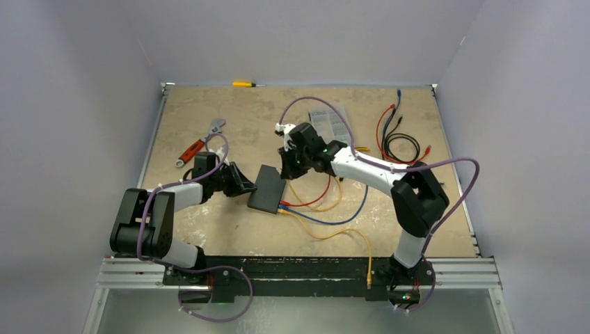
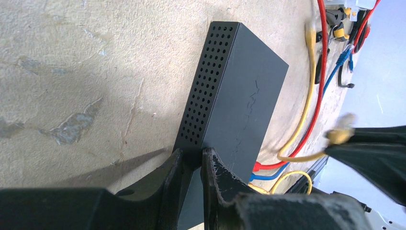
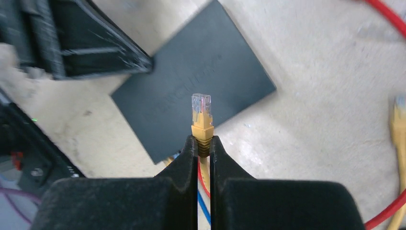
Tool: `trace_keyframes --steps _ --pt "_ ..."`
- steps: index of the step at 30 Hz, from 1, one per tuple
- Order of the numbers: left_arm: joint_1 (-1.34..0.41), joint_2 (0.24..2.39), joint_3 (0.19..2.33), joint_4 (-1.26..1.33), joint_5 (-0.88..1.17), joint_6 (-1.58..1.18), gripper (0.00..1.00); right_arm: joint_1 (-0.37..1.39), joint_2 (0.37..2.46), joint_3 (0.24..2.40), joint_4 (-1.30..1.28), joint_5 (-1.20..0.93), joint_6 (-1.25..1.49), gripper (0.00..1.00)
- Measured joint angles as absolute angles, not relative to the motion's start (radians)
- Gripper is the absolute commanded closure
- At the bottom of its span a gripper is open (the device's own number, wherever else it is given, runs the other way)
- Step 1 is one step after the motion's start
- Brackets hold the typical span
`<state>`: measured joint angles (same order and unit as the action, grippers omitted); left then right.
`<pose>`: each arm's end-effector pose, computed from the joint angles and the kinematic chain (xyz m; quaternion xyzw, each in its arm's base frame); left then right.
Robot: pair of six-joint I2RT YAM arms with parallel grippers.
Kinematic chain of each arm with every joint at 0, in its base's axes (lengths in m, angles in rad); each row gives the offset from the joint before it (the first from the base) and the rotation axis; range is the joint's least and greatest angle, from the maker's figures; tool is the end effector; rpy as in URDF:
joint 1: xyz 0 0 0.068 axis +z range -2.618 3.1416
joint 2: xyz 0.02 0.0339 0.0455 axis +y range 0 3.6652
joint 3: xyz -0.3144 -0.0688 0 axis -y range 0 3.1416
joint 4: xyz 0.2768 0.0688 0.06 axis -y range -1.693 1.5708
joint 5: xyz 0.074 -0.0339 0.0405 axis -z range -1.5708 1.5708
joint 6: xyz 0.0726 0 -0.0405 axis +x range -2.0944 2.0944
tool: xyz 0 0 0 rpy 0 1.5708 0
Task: Pull the plug from the switch port
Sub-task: Pick up the connector from the center of the board, then place the connector at the corner of the board.
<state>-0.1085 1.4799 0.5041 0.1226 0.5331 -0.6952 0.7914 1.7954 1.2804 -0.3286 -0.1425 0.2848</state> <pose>0.2804 -0.0677 0.1281 -0.1726 0.8914 -0.3595 0.2153 0.3142 0.3326 0.2269 -0.2581 0.8962 0.2389 0.2705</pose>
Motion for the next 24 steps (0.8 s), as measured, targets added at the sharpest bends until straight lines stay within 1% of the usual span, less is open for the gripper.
trace_keyframes --steps 7,16,24 --pt "-0.109 1.480 0.505 0.122 0.533 -0.695 0.86 0.739 1.702 1.340 -0.269 -0.270 0.313 1.00" --pt "-0.109 1.481 0.505 0.122 0.533 -0.695 0.86 0.629 1.618 1.356 -0.200 -0.421 0.352 1.00" --pt "-0.107 1.482 0.505 0.123 0.537 -0.694 0.86 0.586 1.559 1.356 -0.193 -0.471 0.362 1.00"
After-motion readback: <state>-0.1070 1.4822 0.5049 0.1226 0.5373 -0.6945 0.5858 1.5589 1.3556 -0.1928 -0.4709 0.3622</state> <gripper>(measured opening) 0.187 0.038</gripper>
